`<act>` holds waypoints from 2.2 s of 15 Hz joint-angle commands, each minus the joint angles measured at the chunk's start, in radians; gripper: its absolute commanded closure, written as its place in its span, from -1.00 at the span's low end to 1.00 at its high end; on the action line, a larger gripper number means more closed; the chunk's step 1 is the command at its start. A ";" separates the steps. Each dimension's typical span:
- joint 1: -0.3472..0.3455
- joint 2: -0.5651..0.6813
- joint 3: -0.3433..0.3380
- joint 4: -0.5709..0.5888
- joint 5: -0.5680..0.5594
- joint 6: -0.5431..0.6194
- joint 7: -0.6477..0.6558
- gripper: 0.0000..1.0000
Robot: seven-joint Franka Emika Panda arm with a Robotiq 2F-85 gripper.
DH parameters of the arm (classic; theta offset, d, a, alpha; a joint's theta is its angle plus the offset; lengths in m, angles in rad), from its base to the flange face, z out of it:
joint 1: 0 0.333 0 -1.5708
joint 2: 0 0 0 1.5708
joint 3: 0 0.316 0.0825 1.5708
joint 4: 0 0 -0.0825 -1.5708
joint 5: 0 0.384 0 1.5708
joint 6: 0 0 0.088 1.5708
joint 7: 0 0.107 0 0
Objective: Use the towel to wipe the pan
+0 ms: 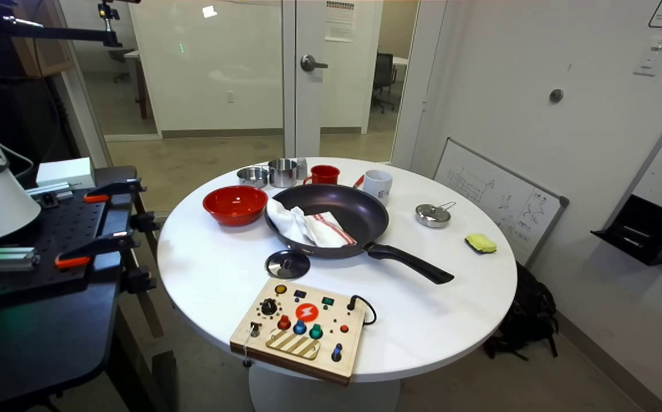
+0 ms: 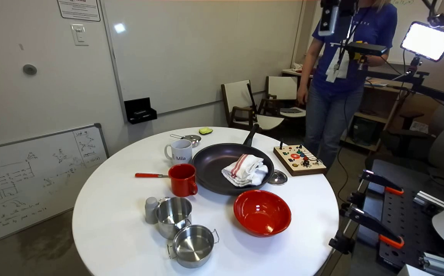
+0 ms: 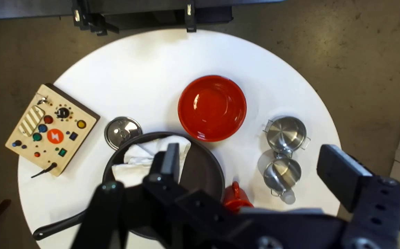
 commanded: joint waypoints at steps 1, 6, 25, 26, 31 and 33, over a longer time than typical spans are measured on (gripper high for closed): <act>-0.011 0.112 -0.040 0.059 0.024 0.134 -0.050 -1.00; -0.052 0.393 -0.074 0.174 0.018 0.338 -0.011 -1.00; -0.059 0.632 -0.106 0.265 -0.070 0.324 -0.043 -1.00; -0.063 0.669 -0.113 0.263 -0.078 0.376 -0.036 -1.00; -0.108 0.919 -0.165 0.320 -0.092 0.481 -0.191 -1.00; -0.136 1.013 -0.169 0.357 -0.070 0.499 -0.266 -1.00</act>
